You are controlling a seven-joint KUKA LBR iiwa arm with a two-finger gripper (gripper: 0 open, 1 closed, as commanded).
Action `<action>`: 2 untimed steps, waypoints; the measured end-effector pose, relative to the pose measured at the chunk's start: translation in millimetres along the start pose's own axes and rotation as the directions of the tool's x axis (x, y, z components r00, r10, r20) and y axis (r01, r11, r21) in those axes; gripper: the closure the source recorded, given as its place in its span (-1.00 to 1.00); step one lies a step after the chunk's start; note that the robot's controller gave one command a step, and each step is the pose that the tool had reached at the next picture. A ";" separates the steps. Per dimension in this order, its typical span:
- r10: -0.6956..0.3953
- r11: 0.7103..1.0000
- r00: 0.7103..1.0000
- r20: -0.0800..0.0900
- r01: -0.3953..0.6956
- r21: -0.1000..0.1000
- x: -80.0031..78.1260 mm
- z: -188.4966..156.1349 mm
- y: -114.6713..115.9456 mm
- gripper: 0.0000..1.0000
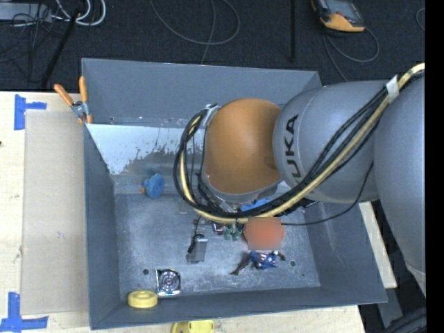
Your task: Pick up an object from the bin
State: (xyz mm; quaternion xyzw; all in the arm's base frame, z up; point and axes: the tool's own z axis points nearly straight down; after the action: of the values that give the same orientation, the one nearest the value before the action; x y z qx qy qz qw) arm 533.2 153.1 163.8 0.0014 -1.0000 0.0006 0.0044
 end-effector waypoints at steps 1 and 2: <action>0.004 1.000 1.000 0.007 -0.004 -0.001 -1.7 -4.5 -0.8 -1.00; -0.067 0.998 0.998 0.008 0.067 -0.003 -13.9 -9.3 -33.6 -1.00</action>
Offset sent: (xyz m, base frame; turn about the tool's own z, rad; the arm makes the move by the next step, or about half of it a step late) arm 0.0305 -0.0801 0.0158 -0.1268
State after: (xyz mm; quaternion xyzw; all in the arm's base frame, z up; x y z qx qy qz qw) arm 547.3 119.5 173.1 0.0350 -0.9994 -0.0011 0.0006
